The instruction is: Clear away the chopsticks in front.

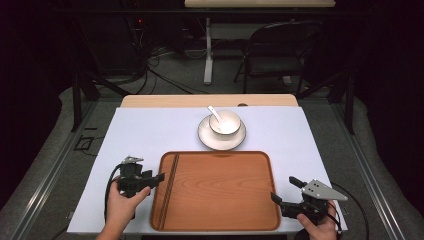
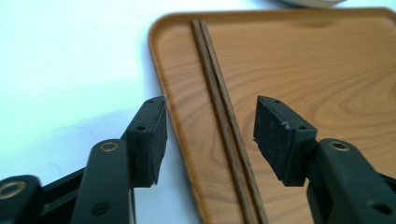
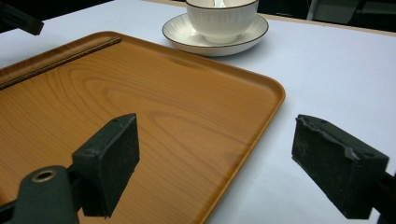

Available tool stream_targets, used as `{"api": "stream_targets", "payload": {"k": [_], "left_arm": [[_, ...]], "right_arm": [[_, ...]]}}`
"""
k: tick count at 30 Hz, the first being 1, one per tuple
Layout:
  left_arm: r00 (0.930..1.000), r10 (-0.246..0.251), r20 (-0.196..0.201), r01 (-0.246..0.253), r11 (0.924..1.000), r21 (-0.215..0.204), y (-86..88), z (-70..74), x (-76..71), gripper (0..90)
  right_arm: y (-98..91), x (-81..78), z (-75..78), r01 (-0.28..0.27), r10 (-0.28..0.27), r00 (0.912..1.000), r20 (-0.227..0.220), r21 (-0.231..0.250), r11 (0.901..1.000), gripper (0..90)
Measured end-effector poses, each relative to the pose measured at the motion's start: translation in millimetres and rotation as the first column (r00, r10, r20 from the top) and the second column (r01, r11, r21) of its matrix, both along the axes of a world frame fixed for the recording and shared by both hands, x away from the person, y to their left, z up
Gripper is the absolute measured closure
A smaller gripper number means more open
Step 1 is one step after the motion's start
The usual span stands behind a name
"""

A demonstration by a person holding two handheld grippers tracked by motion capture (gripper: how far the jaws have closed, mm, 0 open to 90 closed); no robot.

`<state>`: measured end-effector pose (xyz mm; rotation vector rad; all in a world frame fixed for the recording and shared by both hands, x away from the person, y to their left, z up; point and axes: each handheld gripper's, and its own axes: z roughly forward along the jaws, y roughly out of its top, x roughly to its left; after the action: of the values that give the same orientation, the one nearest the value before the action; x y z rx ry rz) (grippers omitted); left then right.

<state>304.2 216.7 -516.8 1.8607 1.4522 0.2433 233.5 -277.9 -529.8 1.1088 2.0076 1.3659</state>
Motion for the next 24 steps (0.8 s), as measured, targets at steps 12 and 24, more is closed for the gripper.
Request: {"api": "stream_targets", "payload": {"k": [12,24], "left_arm": [[0.9944,0.085,0.063,-0.081,0.9952,-0.054,24.8,-13.5,-14.8,39.7],[0.9894,0.121,0.081,-0.118,0.9922,-0.041,28.8,-21.9,-16.4,39.3]], "right_arm": [[0.3,0.2,0.1,0.002,-0.002,1.0000,-0.001,0.001,1.0000,14.7],[-0.2,0.3,0.1,-0.005,0.005,1.0000,-0.003,0.002,1.0000,14.7]]}}
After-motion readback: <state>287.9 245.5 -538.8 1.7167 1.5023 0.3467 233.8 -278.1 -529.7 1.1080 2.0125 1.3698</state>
